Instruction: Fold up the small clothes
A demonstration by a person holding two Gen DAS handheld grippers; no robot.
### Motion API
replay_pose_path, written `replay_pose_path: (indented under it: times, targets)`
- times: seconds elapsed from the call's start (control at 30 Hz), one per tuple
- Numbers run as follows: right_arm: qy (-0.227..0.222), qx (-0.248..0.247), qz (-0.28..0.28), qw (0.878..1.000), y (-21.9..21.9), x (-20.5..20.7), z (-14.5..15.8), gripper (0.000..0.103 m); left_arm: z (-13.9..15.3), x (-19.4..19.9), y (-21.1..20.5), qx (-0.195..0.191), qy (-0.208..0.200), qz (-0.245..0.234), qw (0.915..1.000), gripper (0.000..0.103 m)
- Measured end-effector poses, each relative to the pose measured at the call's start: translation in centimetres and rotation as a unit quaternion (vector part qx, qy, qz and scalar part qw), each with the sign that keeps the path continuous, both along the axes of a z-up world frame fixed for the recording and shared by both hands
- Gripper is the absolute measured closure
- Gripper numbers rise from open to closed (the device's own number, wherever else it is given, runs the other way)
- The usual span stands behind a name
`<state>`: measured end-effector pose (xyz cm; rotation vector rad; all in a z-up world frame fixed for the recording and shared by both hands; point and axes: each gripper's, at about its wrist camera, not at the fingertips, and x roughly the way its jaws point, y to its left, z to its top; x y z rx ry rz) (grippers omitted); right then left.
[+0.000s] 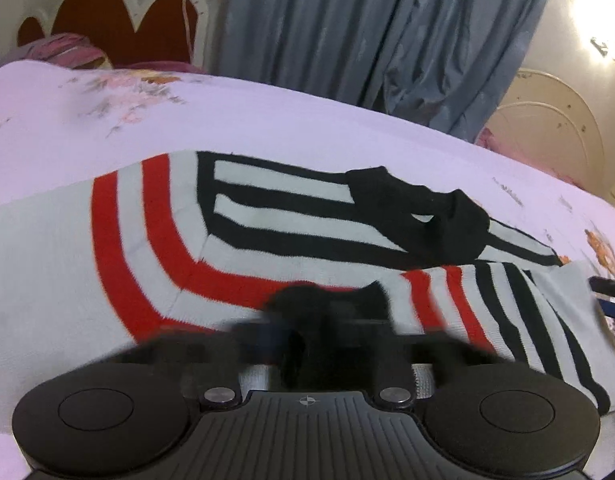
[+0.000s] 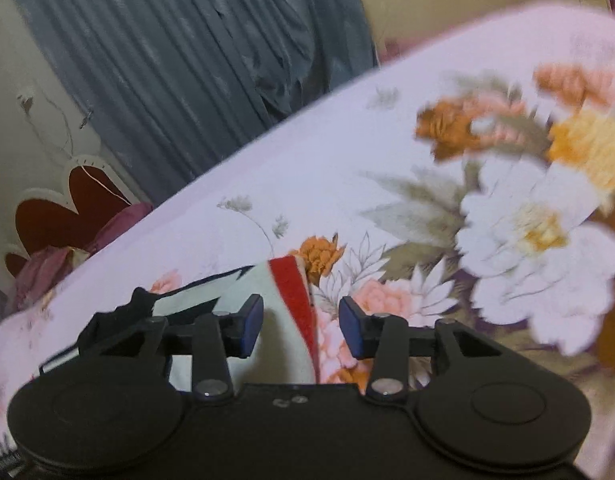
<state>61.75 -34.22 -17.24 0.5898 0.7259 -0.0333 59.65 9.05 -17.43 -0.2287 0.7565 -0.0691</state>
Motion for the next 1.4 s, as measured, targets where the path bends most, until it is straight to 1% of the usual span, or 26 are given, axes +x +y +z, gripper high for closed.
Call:
replay_pose_path:
  times: [0.03,0.07,0.1,0.13,0.17,0.2,0.23,0.3,0.33,0.37,0.4,0.43,0.47,0.5,0.6,0.7,0.77,0.83,0.9,0.97,1.0,1.03,1.13,1.23,1.3,1.4]
  targets:
    - [0.002,0.02,0.01,1.0,-0.2,0.4,-0.4,0.094,0.4,-0.6,0.3,-0.008,-0.023,0.014,0.9996,0.098]
    - [-0.012,0.015,0.019,1.0,0.1,0.2,-0.1,0.094,1.0,-1.6,0.4,0.0,-0.058,0.022,0.9981,0.098]
    - [-0.032,-0.019,0.028,0.999,0.8,-0.2,0.6,0.094,1.4,-2.4,0.1,0.026,-0.079,0.024,0.9963,0.098]
    - [-0.044,-0.05,0.04,0.997,1.5,-0.5,1.0,0.094,1.2,-2.7,-0.1,0.041,-0.08,0.025,0.9956,0.099]
    - [-0.04,-0.089,0.047,0.994,2.3,-0.5,0.8,0.094,0.4,-2.5,-0.1,0.042,-0.062,0.022,0.997,0.098]
    - [-0.016,-0.126,0.052,0.991,3.0,0.0,0.0,0.094,-0.5,-2.2,-0.1,0.043,-0.04,0.02,0.9981,0.098]
    - [-0.008,-0.138,0.056,0.989,3.2,0.2,-0.5,0.093,-1.2,-2.1,-0.2,0.05,-0.034,0.019,0.998,0.098]
    - [-0.011,-0.137,0.055,0.989,3.2,0.1,-0.4,0.093,-1.1,-2.0,-0.6,0.064,-0.039,0.012,0.9971,0.098]
    - [-0.008,-0.139,0.054,0.989,3.2,0.0,-0.2,0.089,-0.9,-2.0,-0.5,0.064,-0.036,0.014,0.9972,0.09]
    - [-0.007,-0.146,0.048,0.988,3.2,-0.2,0.2,0.083,-0.6,-2.0,-0.2,0.064,-0.032,0.023,0.9972,0.071]
    - [-0.011,-0.155,0.038,0.987,3.1,-0.4,0.5,0.068,0.0,-2.1,0.0,0.071,-0.03,0.043,0.9962,0.059]
    - [-0.019,-0.165,0.028,0.986,3.1,-0.9,1.0,0.063,0.7,-2.7,0.1,0.081,-0.043,0.065,0.9936,0.046]
    - [-0.03,-0.166,0.029,0.985,3.3,-1.5,1.6,0.064,1.6,-3.2,0.1,0.084,-0.067,0.071,0.9916,0.046]
    - [-0.039,-0.159,0.04,0.986,3.5,-1.7,1.9,0.068,2.2,-3.2,-0.3,0.074,-0.076,0.056,0.9928,0.046]
    - [-0.054,-0.163,0.098,0.98,6.0,-1.4,2.3,0.071,2.9,-1.6,-4.5,0.053,-0.081,-0.025,0.995,0.046]
    - [-0.049,-0.157,0.165,0.973,9.3,-0.2,1.9,0.073,2.3,1.0,-9.3,0.014,-0.066,-0.089,0.9937,0.046]
    - [-0.038,-0.162,0.208,0.964,11.0,0.5,1.4,0.076,1.1,2.5,-11.5,0.008,-0.045,-0.103,0.9936,0.046]
    - [-0.029,-0.186,0.221,0.957,11.6,0.7,1.1,0.077,-0.2,3.4,-11.9,0.008,-0.018,-0.106,0.9941,0.046]
    - [-0.026,-0.212,0.184,0.959,10.0,1.0,1.4,0.078,-0.6,3.0,-10.8,0.037,-0.026,-0.097,0.9943,0.046]
    - [0.0,-0.221,0.109,0.969,6.6,1.7,1.4,0.073,-1.0,2.5,-9.0,0.067,-0.027,-0.086,0.9937,0.046]
    - [0.008,-0.209,0.096,0.973,5.1,2.0,1.1,0.075,-1.2,2.4,-8.0,0.065,-0.029,-0.088,0.9936,0.046]
    - [0.012,-0.194,0.089,0.977,4.0,2.2,0.9,0.068,-1.3,2.3,-7.7,0.065,-0.03,-0.092,0.9932,0.046]
    - [0.014,-0.196,0.098,0.976,3.5,2.2,0.5,0.068,-1.4,2.2,-8.9,0.099,-0.033,-0.1,0.9894,0.046]
    - [0.009,-0.199,0.089,0.976,3.7,1.6,1.0,0.071,-0.8,2.1,-9.3,0.088,-0.033,-0.087,0.9918,0.046]
    - [-0.012,-0.205,0.083,0.975,4.0,0.3,2.1,0.071,0.3,1.0,-9.4,0.072,-0.046,-0.09,0.9923,0.046]
    - [-0.028,-0.195,0.111,0.974,5.0,-2.3,3.1,0.072,1.0,-1.5,-10.9,0.065,-0.061,-0.117,0.9891,0.046]
